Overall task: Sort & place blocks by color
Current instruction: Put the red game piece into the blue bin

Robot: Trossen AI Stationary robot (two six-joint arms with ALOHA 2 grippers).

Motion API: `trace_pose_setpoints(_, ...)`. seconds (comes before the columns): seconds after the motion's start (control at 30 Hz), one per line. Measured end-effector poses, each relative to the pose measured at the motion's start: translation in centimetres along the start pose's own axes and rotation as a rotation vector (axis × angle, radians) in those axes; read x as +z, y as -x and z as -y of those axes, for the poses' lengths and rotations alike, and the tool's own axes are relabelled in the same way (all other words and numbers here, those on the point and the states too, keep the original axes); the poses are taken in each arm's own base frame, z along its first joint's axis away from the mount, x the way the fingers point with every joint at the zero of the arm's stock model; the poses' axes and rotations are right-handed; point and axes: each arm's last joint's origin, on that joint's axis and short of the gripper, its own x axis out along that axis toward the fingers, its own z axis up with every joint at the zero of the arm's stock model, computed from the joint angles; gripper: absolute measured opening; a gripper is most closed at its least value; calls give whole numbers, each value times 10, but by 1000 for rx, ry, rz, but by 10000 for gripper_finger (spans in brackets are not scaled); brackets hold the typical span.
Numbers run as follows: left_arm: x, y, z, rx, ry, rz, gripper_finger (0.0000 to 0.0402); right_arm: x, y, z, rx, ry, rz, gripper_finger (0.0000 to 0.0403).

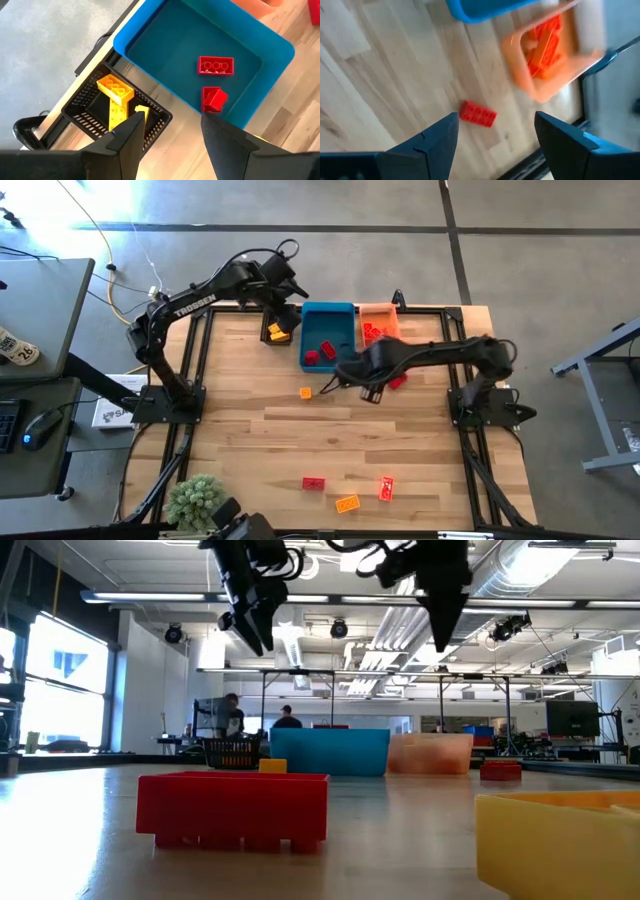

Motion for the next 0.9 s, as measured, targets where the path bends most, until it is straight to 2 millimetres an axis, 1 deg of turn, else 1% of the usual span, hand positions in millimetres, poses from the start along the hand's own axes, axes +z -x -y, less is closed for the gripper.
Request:
trace_pose_setpoints(0.17, 0, 0, 2, -2, -1, 0, 184, -22, -14, 22, 93, -158, -25, 249)
trace_pose_setpoints(0.3, 0, 0, 1, -1, 28, 1, 184, -40, -27, 38, 112, -367, -53, 249)
trace_pose_setpoints(0.5, 0, 0, 1, 0, 31, 2, 184, -60, -48, 51, 110, -606, -84, 249)
trace_pose_setpoints(0.67, 0, 0, 1, 2, 31, 3, 184, -72, -70, 57, 123, -798, -155, 249)
trace_pose_setpoints(0.73, 0, 0, 1, 2, 30, 3, 184, -74, -80, 57, 134, -828, -179, 249)
trace_pose_setpoints(0.8, 0, 0, 1, 2, 18, 4, 184, -76, -88, 57, 138, -815, -187, 249)
trace_pose_setpoints(0.9, 1, -1, 1, 2, -6, 4, 184, -74, -98, 55, 204, -671, -164, 249)
